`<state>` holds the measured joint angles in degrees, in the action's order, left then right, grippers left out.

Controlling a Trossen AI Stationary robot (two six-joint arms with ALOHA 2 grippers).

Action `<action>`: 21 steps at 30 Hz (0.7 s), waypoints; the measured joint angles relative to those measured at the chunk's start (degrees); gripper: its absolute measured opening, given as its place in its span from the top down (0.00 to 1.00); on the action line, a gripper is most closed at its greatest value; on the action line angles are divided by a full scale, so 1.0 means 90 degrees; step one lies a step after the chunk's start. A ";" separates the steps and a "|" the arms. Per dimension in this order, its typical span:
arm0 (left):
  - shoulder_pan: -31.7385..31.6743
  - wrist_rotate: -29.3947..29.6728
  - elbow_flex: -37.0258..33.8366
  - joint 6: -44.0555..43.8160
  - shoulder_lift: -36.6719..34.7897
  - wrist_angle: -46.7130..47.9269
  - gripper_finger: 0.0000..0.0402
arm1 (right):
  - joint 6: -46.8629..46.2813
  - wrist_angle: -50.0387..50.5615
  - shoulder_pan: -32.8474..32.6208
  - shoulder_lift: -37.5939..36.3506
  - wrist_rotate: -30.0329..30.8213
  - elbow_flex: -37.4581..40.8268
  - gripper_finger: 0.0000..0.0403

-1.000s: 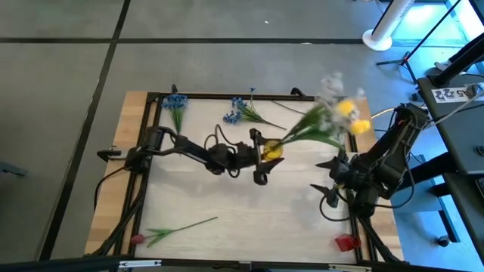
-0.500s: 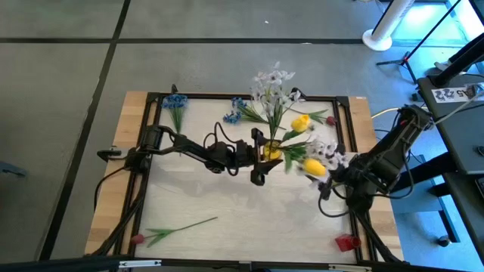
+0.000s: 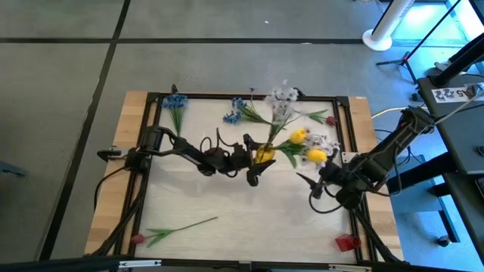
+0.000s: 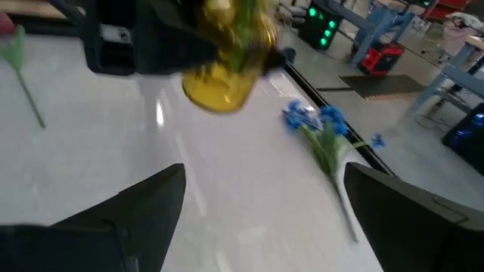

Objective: Sort flowers into vase by color
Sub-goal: Adjust the yellow vase

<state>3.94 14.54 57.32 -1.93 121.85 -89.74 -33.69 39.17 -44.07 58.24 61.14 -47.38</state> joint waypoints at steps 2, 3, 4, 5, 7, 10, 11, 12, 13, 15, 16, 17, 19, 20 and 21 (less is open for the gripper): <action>-0.0009 -0.0285 -0.0104 -0.0245 0.0001 0.0019 0.31 | 0.0466 -0.0906 0.0141 0.0000 -0.0065 0.0280 0.11; -0.0007 -0.0358 -0.0153 -0.0274 0.0001 -0.0007 0.31 | 0.0766 -0.1407 0.0237 0.0000 -0.0185 0.0438 0.11; 0.0000 -0.0404 -0.0184 -0.0270 0.0001 -0.0005 0.31 | 0.1074 -0.1922 0.0352 0.0000 -0.0330 0.0602 0.11; 0.0023 -0.0420 -0.0186 -0.0244 0.0001 0.0008 0.31 | 0.1416 -0.2502 0.0466 0.0005 -0.0477 0.0768 0.11; 0.0041 -0.0552 -0.0190 -0.0173 0.0001 0.0025 0.31 | 0.2119 -0.3690 0.0699 0.0010 -0.0696 0.1070 0.11; 0.0047 -0.0882 -0.0190 -0.0170 0.0002 0.0020 0.31 | 0.2898 -0.5306 0.1091 0.0010 -0.1145 0.1437 0.11; 0.0061 -0.0979 -0.0190 -0.0155 0.0001 0.0020 0.31 | 0.3019 -0.5793 0.1246 0.0044 -0.1364 0.1534 0.11; 0.0070 -0.1022 -0.0187 -0.0110 0.0001 0.0020 0.31 | 0.3119 -0.6237 0.1409 0.0107 -0.1572 0.1617 0.11; 0.0086 -0.1029 -0.0168 -0.0074 0.0001 0.0018 0.31 | 0.3157 -0.6661 0.1581 0.0198 -0.1815 0.1705 0.11; 0.0114 -0.1056 -0.0087 0.0028 0.0001 0.0041 0.31 | 0.3258 -0.7277 0.1843 0.0413 -0.2311 0.1804 0.11; 0.0125 -0.1065 -0.0044 0.0081 0.0001 0.0077 0.31 | 0.3281 -0.7539 0.1965 0.0549 -0.2543 0.1805 0.11; 0.0129 -0.1065 0.0003 0.0120 0.0001 0.0148 0.31 | 0.3303 -0.7796 0.2084 0.0688 -0.2744 0.1801 0.11; 0.0129 -0.1073 0.0053 0.0190 0.0001 0.0253 0.31 | 0.3485 -0.8283 0.2235 0.0954 -0.3031 0.1802 0.11; 0.0129 -0.1068 0.0056 0.0224 0.0001 0.0285 0.31 | 0.3603 -0.8549 0.2251 0.1048 -0.3130 0.1803 0.11; 0.0129 -0.1056 0.0056 0.0231 0.0001 0.0290 0.31 | 0.3722 -0.8828 0.2251 0.1095 -0.3188 0.1803 0.11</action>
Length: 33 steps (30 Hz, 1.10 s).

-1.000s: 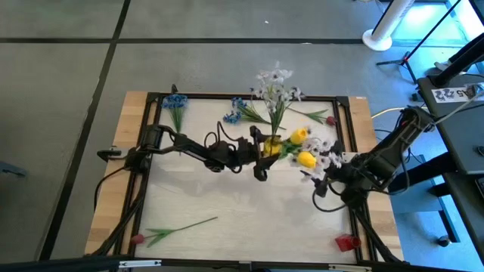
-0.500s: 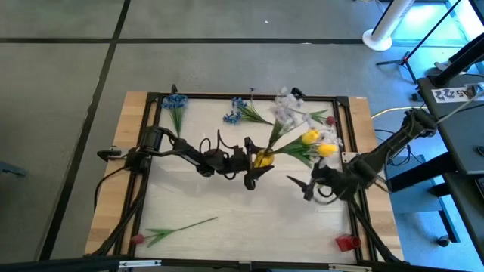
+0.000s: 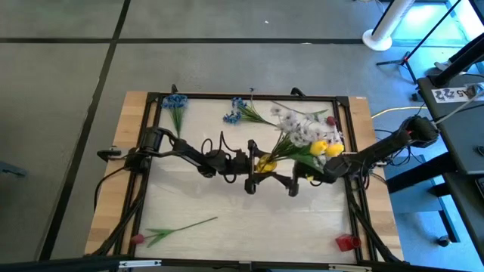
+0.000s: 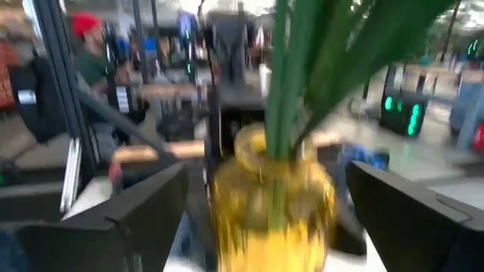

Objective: Sort flowers into vase by color
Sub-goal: Adjust the yellow vase

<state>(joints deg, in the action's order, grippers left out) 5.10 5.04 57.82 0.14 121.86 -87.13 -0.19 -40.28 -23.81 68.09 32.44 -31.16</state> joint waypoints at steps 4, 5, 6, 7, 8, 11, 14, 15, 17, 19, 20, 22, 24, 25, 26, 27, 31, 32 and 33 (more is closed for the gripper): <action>-0.0004 0.0017 0.0000 0.0002 0.0000 0.0002 0.31 | 0.0212 -0.0462 -0.0012 0.0048 -0.0134 -0.0007 0.11; -0.0007 0.0017 0.0000 0.0002 0.0000 0.0004 0.31 | 0.0195 -0.0453 -0.0010 0.0059 -0.0143 -0.0007 0.12; -0.0015 0.0017 0.0000 0.0002 0.0000 0.0005 0.31 | 0.0194 -0.0463 0.0022 0.0078 -0.0163 -0.0007 0.13; -0.0022 0.0016 0.0000 0.0002 0.0000 0.0005 0.31 | 0.0169 -0.0552 0.0061 0.0117 -0.0170 -0.0007 0.14; -0.0033 0.0015 0.0000 0.0001 0.0000 0.0005 0.31 | 0.0100 -0.0579 0.0085 0.0143 -0.0199 -0.0007 0.17; -0.0054 0.0017 0.0000 0.0003 0.0000 0.0008 0.31 | 0.0004 -0.0712 0.0234 0.0295 -0.0400 -0.0005 0.26; -0.0053 0.0041 -0.0002 0.0002 0.0002 0.0044 0.31 | -0.0080 -0.0724 0.0341 0.0398 -0.0414 -0.0005 0.35; -0.0053 0.0041 -0.0002 0.0002 0.0002 0.0071 0.31 | -0.0075 -0.0755 0.0374 0.0418 -0.0411 -0.0005 0.38; -0.0051 0.0044 -0.0002 0.0005 0.0002 0.0123 0.31 | -0.0053 -0.0754 0.0374 0.0418 -0.0426 -0.0005 0.44; -0.0049 0.0088 -0.0002 0.0005 0.0002 0.0160 0.31 | 0.0049 -0.0743 0.0374 0.0423 -0.0426 -0.0005 0.49; -0.0049 0.0094 -0.0002 0.0005 0.0002 0.0160 0.31 | 0.0057 -0.0730 0.0376 0.0423 -0.0418 -0.0005 0.52; -0.0049 0.0102 -0.0002 0.0012 0.0002 0.0164 0.31 | 0.0068 -0.0667 0.0376 0.0418 -0.0408 -0.0005 0.58; -0.0049 0.0105 -0.0002 0.0019 0.0002 0.0188 0.31 | 0.0071 -0.0572 0.0374 0.0413 -0.0405 -0.0007 0.62; -0.0049 0.0107 -0.0002 0.0019 0.0002 0.0193 0.31 | 0.0069 -0.0543 0.0374 0.0411 -0.0400 -0.0007 0.62; -0.0049 0.0114 -0.0002 0.0017 0.0002 0.0206 0.30 | 0.0068 -0.0529 0.0374 0.0411 -0.0393 -0.0007 0.62; -0.0049 0.0141 -0.0002 0.0007 0.0004 0.0230 0.28 | 0.0077 -0.0506 0.0374 0.0411 -0.0393 -0.0010 0.62; 0.0014 0.0345 0.0000 0.0005 0.0002 0.0304 0.22 | 0.0067 -0.0341 0.0374 0.0432 -0.0385 -0.0002 0.62; 0.0036 0.0378 -0.0007 0.0011 -0.0002 0.0346 0.21 | 0.0068 -0.0330 0.0374 0.0432 -0.0340 -0.0002 0.62; 0.0057 0.0400 -0.0063 0.0008 -0.0054 0.0400 0.21 | 0.0069 -0.0299 0.0372 0.0432 -0.0283 -0.0002 0.62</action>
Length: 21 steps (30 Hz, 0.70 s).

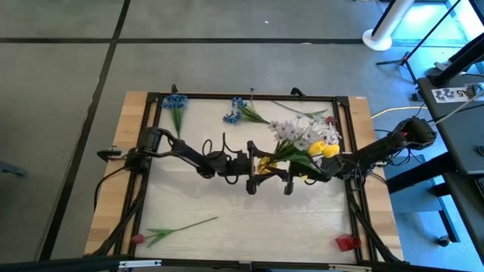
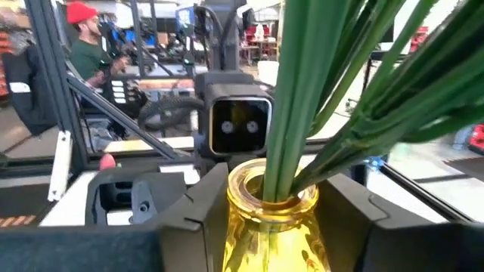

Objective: Sort flowers into vase by color
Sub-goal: Adjust the yellow vase

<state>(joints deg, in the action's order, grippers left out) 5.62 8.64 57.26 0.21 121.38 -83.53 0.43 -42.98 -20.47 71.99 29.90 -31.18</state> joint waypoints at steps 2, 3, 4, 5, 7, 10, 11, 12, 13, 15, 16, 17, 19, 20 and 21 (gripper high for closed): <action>0.0051 0.0079 -0.0187 -0.0005 -0.0175 0.0275 0.21 | 0.0004 0.0089 0.0020 0.0002 0.0065 0.0002 0.61; 0.0082 0.0180 -0.0357 -0.0004 -0.0332 0.0458 0.21 | 0.0004 0.0085 0.0055 0.0011 0.0059 0.0002 0.61; 0.0113 0.0312 -0.0521 0.0000 -0.0482 0.0597 0.21 | -0.0019 0.0040 0.0086 0.0033 0.0042 0.0002 0.61; 0.0141 0.0409 -0.0710 -0.0003 -0.0664 0.0670 0.21 | -0.0022 0.0015 0.0128 0.0045 0.0020 0.0002 0.61; 0.0208 0.0582 -0.1184 -0.0003 -0.1109 0.0909 0.21 | -0.0021 0.0009 0.0216 0.0081 -0.0068 0.0002 0.61; 0.0331 0.0906 -0.1912 -0.0070 -0.1921 0.1576 0.21 | -0.0023 -0.0050 0.0422 0.0257 -0.0160 -0.0002 0.62; 0.0382 0.1040 -0.2126 -0.0103 -0.2194 0.1835 0.21 | -0.0046 -0.0075 0.0507 0.0341 -0.0188 -0.0002 0.61; 0.0439 0.1202 -0.2366 -0.0118 -0.2481 0.2122 0.21 | -0.0064 -0.0110 0.0598 0.0448 -0.0237 0.0000 0.61; 0.0504 0.1370 -0.2587 -0.0129 -0.2785 0.2384 0.21 | -0.0123 -0.0255 0.0685 0.0578 -0.0289 0.0000 0.61; 0.0654 0.1730 -0.2940 -0.0129 -0.3402 0.2831 0.21 | -0.0159 -0.0527 0.0857 0.0825 -0.0464 0.0000 0.61; 0.0742 0.1953 -0.3112 -0.0135 -0.3734 0.3052 0.21 | -0.0160 -0.0736 0.0946 0.0978 -0.0558 0.0000 0.61; 0.0828 0.2137 -0.3254 -0.0145 -0.4065 0.3305 0.21 | -0.0163 -0.0977 0.1035 0.1145 -0.0640 -0.0001 0.61; 0.0983 0.2387 -0.3508 -0.0178 -0.4676 0.3722 0.21 | -0.0164 -0.1194 0.1204 0.1463 -0.0763 -0.0009 0.61; 0.1044 0.2479 -0.3630 -0.0216 -0.4958 0.3907 0.21 | -0.0163 -0.1271 0.1285 0.1662 -0.0781 -0.0054 0.61; 0.1099 0.2521 -0.3732 -0.0282 -0.5190 0.3991 0.21 | -0.0163 -0.1273 0.1362 0.1849 -0.0793 -0.0131 0.61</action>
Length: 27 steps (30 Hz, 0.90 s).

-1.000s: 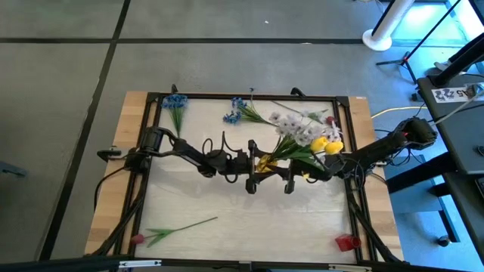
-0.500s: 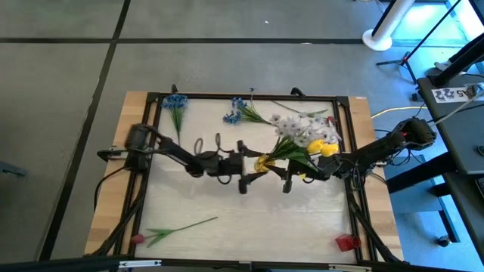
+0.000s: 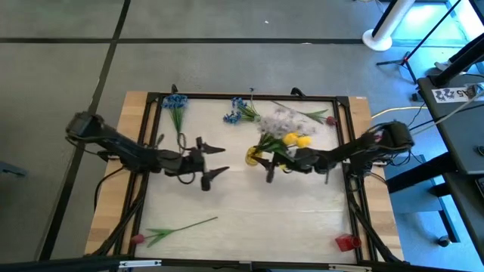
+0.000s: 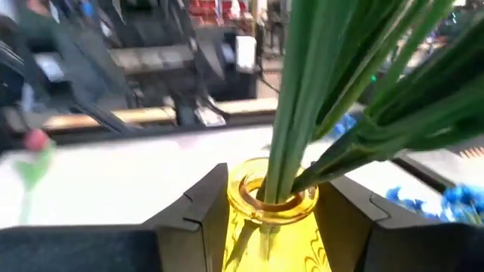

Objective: Sort flowers into vase by color
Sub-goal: Adjust the yellow vase

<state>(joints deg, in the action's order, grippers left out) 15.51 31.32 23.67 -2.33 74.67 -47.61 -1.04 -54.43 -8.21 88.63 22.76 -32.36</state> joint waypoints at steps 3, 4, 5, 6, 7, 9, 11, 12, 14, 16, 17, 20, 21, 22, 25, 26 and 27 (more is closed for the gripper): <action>0.0126 0.0001 -0.0305 -0.0188 -0.0465 0.0033 0.21 | 0.0000 -0.0210 0.0163 0.0583 -0.0215 -0.0232 0.61; 0.0161 0.0002 -0.0398 -0.0240 -0.0535 0.0062 0.21 | 0.0002 -0.0358 0.0200 0.0776 -0.0278 -0.0301 0.61; 0.0189 0.0012 -0.0463 -0.0329 -0.0561 0.0061 0.21 | 0.0019 -0.0506 0.0234 0.0941 -0.0284 -0.0368 0.61; 0.0213 0.0051 -0.0520 -0.0390 -0.0579 0.0063 0.21 | 0.0076 -0.0640 0.0274 0.1085 -0.0299 -0.0417 0.61; 0.0254 0.0124 -0.0579 -0.0460 -0.0593 0.0096 0.21 | 0.0154 -0.0765 0.0313 0.1222 -0.0248 -0.0466 0.61; 0.0292 0.0170 -0.0594 -0.0608 -0.0592 0.0160 0.21 | 0.0173 -0.0855 0.0432 0.1414 -0.0214 -0.0543 0.61; 0.0303 0.0171 -0.0594 -0.0725 -0.0593 0.0246 0.21 | 0.0170 -0.0890 0.0550 0.1666 -0.0201 -0.0655 0.61; 0.0303 0.0175 -0.0594 -0.0737 -0.0590 0.0263 0.21 | 0.0158 -0.0876 0.0600 0.1772 -0.0210 -0.0668 0.61; 0.0301 0.0178 -0.0591 -0.0782 -0.0592 0.0262 0.21 | 0.0161 -0.0995 0.0637 0.2050 -0.0212 -0.0708 0.61; 0.0301 0.0180 -0.0591 -0.0855 -0.0592 0.0304 0.21 | 0.0196 -0.1330 0.0627 0.2310 -0.0230 -0.0708 0.61; 0.0301 0.0178 -0.0591 -0.0904 -0.0592 0.0321 0.21 | 0.0239 -0.1577 0.0621 0.2441 -0.0229 -0.0706 0.61; 0.0315 0.0178 -0.0591 -0.1127 -0.0590 0.0381 0.21 | 0.0287 -0.2014 0.0615 0.2809 -0.0255 -0.0709 0.61; 0.0341 0.0180 -0.0591 -0.1193 -0.0590 0.0401 0.21 | 0.0237 -0.2012 0.0619 0.2905 -0.0248 -0.0709 0.61; 0.0379 0.0194 -0.0591 -0.1222 -0.0590 0.0420 0.21 | 0.0170 -0.2001 0.0625 0.2979 -0.0245 -0.0709 0.61; 0.0510 0.0185 -0.0591 -0.1248 -0.0590 0.0462 0.21 | 0.0149 -0.1986 0.0625 0.3018 -0.0216 -0.0711 0.61; 0.0544 0.0200 -0.0591 -0.1251 -0.0590 0.0459 0.21 | 0.0150 -0.1977 0.0625 0.3018 -0.0217 -0.0711 0.61; 0.0574 0.0246 -0.0591 -0.1251 -0.0590 0.0464 0.21 | 0.0148 -0.1966 0.0625 0.3018 -0.0216 -0.0711 0.61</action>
<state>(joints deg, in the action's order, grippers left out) 20.68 33.53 18.35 -13.59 69.36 -43.44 0.30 -72.13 -2.59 115.79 20.82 -38.76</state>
